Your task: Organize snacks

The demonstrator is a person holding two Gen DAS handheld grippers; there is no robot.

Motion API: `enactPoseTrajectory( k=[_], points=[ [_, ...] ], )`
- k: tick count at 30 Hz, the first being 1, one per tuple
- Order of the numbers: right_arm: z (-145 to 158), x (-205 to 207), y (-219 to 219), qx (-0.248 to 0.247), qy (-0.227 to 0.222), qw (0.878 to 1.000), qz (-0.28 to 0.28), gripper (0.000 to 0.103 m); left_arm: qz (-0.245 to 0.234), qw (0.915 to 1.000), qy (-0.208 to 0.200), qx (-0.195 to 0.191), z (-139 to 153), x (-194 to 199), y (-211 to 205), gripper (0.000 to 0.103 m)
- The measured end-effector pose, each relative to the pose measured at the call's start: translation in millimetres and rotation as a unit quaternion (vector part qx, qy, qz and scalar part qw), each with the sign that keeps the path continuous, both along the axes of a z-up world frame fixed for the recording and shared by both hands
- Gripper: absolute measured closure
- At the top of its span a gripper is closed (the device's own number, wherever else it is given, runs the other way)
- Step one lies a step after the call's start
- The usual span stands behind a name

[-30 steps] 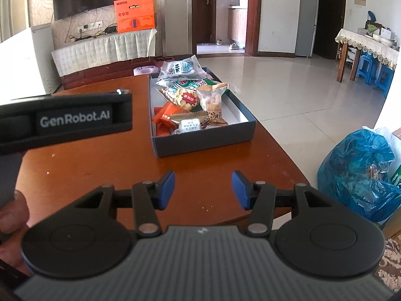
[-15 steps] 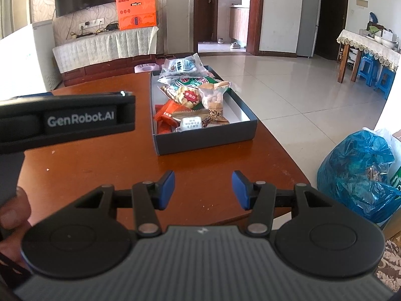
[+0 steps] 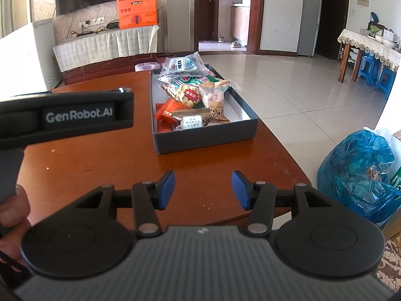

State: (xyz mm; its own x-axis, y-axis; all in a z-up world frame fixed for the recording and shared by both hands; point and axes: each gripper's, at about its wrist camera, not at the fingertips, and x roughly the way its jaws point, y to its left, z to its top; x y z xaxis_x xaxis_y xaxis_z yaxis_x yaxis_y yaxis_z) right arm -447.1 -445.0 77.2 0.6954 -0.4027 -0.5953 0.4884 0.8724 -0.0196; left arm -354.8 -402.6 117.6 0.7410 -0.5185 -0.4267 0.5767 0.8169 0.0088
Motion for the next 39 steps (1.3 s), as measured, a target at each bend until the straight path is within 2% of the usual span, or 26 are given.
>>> enactPoseTrajectory(
  k=[27, 31, 39],
  points=[
    [-0.9, 0.5, 0.0, 0.002, 0.0, 1.0, 0.0, 0.049, -0.001, 1.0, 0.001, 0.001, -1.6, 1.2, -0.1, 0.0],
    [-0.5, 0.2, 0.2, 0.001, 0.0, 1.0, 0.0, 0.044, -0.001, 1.0, 0.002, 0.001, -4.5, 2.3, -1.5, 0.0],
    [-3.2, 0.2, -0.3, 0.002, 0.0, 1.0, 0.0, 0.044, -0.002, 1.0, 0.003, 0.001, -5.8, 2.6, -2.0, 0.0]
  ],
)
